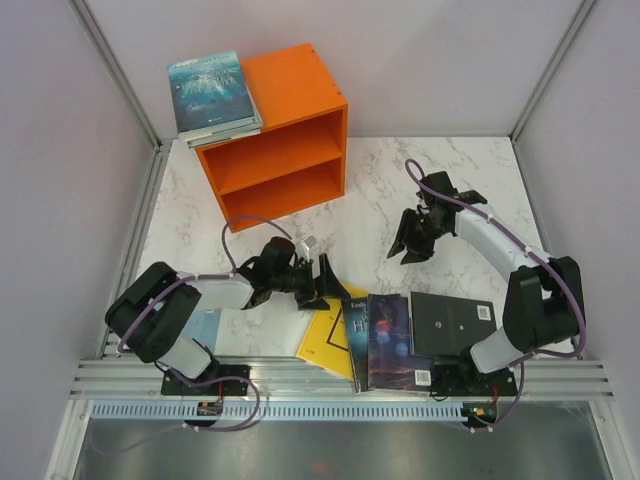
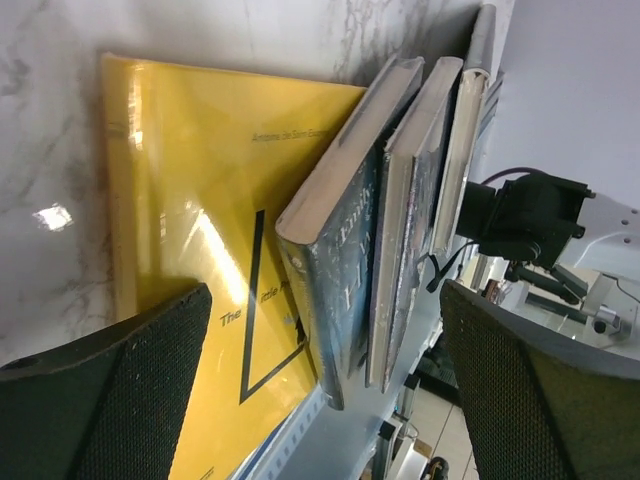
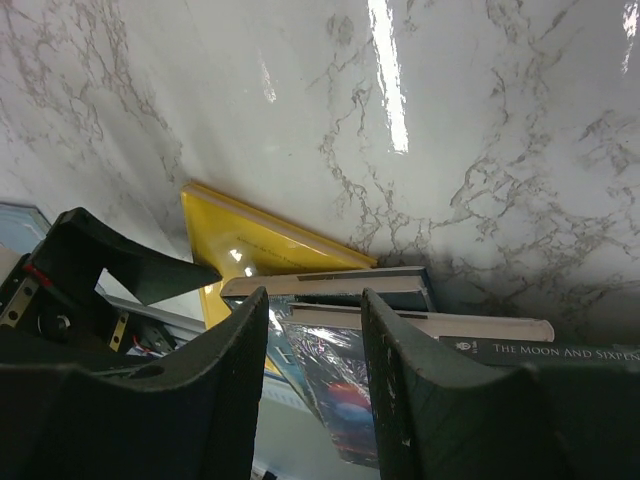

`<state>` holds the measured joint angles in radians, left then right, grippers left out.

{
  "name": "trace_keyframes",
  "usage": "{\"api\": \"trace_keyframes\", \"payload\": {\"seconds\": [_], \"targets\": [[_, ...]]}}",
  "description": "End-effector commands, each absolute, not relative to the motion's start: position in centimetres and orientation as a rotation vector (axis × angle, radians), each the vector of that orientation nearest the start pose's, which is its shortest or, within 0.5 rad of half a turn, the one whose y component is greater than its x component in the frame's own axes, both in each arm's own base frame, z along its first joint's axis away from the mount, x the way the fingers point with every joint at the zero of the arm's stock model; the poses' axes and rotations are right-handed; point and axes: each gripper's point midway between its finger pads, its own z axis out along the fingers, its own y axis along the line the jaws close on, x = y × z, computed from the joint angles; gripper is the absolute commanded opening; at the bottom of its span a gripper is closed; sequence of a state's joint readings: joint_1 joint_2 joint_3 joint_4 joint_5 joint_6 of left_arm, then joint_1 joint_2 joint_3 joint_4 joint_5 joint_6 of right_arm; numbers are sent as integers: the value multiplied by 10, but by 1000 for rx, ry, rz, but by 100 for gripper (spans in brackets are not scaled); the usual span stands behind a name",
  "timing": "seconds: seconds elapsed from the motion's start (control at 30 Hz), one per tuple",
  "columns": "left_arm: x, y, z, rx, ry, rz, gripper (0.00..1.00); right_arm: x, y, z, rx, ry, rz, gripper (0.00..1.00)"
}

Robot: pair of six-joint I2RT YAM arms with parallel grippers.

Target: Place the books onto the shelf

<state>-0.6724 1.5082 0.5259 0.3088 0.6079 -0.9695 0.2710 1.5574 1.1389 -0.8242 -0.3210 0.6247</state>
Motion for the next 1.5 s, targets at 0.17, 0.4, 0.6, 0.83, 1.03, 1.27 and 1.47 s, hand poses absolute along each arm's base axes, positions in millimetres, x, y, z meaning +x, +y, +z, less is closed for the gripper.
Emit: {"api": "trace_keyframes", "payload": {"seconds": [0.17, 0.4, 0.6, 0.83, 1.03, 1.27, 1.47], "targets": [[176, -342, 51, 57, 2589, -1474, 98, 271, 143, 109, 451, 2859, 627, 47], [169, -356, 46, 32, 2589, -1577, 83, 269, 134, 107, 455, 2862, 611, 47], [158, -357, 48, -42, 2534, -1750, 60, 271, 129, 108, 449, 2855, 614, 47], [157, -364, 73, -20, 2394, -1926, 4, 271, 122, 109, 456, 2850, 619, 47], [163, -359, 100, 94, 2409, -1777, 2, 282, 125, 118, 443, 2818, 648, 47], [192, -316, 143, 110, 2439, -1398, 2, 313, 139, 160, 410, 2688, 760, 48], [208, -276, 198, 28, 2377, -1297, 2, 330, 171, 188, 370, 2536, 1053, 50]]}}
